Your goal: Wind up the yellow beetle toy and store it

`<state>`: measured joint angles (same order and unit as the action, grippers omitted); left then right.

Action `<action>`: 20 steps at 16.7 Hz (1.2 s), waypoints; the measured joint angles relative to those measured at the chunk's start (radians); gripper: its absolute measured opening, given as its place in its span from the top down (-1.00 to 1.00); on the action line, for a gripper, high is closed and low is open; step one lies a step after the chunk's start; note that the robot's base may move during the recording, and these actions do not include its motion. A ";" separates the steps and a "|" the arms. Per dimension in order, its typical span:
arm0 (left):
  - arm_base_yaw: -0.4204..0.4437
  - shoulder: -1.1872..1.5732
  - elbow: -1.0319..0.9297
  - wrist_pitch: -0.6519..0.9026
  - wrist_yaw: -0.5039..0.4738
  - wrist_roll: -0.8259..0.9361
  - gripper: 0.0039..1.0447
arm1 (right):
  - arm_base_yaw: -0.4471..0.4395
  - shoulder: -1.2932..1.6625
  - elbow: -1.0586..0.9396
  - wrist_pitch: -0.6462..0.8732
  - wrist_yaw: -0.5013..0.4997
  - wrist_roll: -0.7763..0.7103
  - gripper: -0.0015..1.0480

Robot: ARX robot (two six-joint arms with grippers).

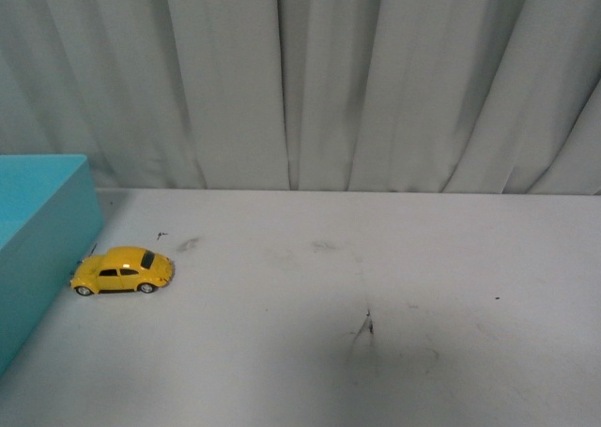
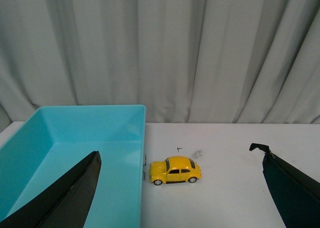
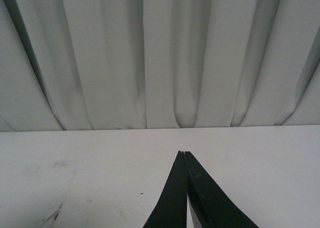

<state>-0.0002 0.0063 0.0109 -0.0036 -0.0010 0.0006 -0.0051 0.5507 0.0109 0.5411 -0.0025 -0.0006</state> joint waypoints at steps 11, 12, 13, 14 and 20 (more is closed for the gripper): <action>0.000 0.000 0.000 0.000 0.000 0.000 -0.88 | 0.000 -0.321 0.000 -0.311 0.000 0.000 0.97; 0.000 0.000 0.000 0.000 0.000 0.000 -0.88 | 0.000 -0.340 0.000 -0.330 0.000 0.000 0.97; 0.000 0.000 0.000 0.000 0.000 0.000 -0.88 | 0.000 -0.354 0.000 -0.343 0.000 0.000 0.97; 0.000 0.000 0.000 0.000 0.000 0.000 -0.88 | 0.000 -0.371 0.000 -0.360 0.000 0.000 0.97; 0.000 0.000 0.000 0.000 0.000 0.000 -0.88 | 0.000 -0.548 0.000 -0.545 0.003 0.000 0.97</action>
<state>-0.0002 0.0063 0.0109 -0.0036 -0.0013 0.0002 -0.0048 0.0029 0.0109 -0.0036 0.0006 -0.0006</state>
